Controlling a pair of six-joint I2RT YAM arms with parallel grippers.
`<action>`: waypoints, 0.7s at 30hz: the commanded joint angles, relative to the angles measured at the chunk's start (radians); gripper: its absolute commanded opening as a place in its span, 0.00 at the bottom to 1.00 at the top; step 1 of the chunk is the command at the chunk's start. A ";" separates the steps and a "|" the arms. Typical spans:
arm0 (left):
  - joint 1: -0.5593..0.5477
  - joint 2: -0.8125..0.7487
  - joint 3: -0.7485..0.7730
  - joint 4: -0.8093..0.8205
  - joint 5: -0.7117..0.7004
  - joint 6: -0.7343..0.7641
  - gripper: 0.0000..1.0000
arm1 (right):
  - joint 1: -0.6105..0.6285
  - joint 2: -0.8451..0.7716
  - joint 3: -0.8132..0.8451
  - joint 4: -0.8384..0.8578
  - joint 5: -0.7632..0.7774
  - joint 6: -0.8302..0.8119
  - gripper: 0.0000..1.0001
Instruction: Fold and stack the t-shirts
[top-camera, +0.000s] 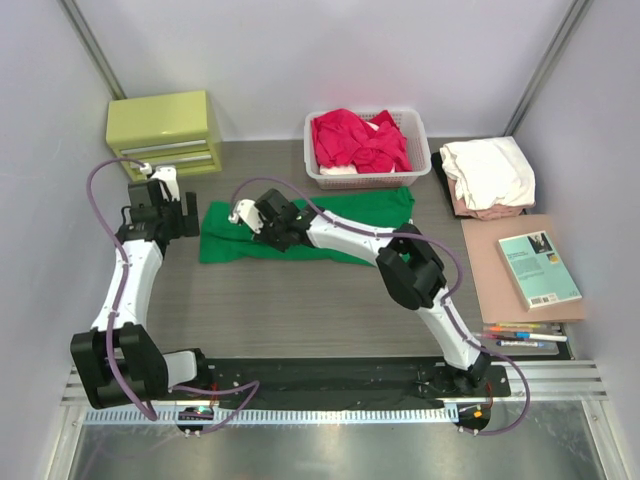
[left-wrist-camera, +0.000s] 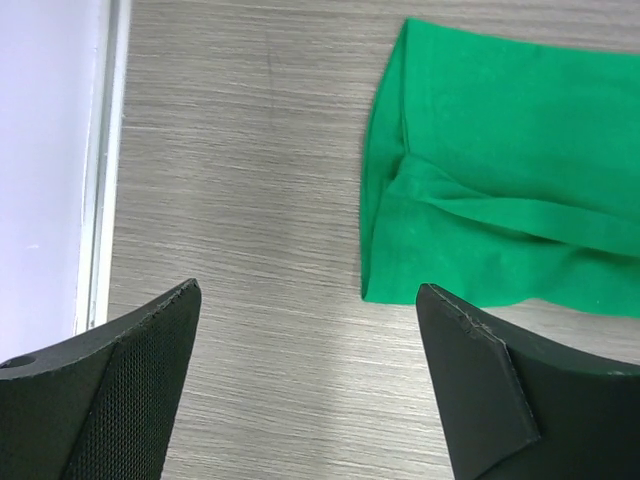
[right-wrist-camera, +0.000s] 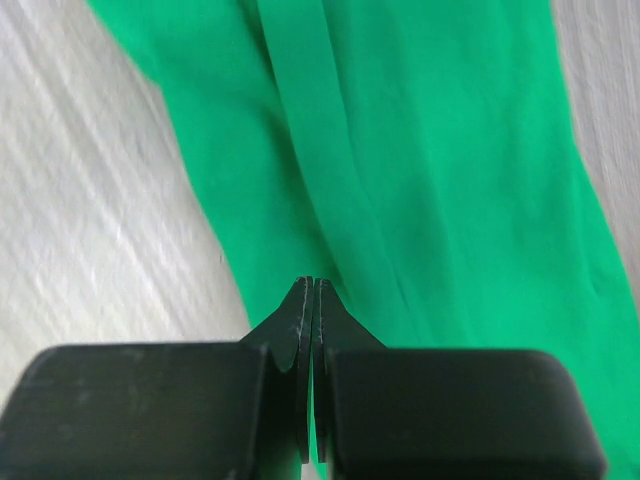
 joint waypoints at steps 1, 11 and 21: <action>0.001 -0.038 -0.019 0.014 -0.007 0.009 0.89 | 0.014 0.070 0.176 -0.043 -0.046 0.000 0.01; 0.022 -0.025 -0.014 0.014 0.006 0.019 0.90 | 0.001 0.198 0.308 -0.032 0.072 -0.025 0.01; 0.028 -0.028 -0.034 0.012 0.028 0.014 0.90 | -0.047 0.253 0.284 0.274 0.646 -0.046 0.01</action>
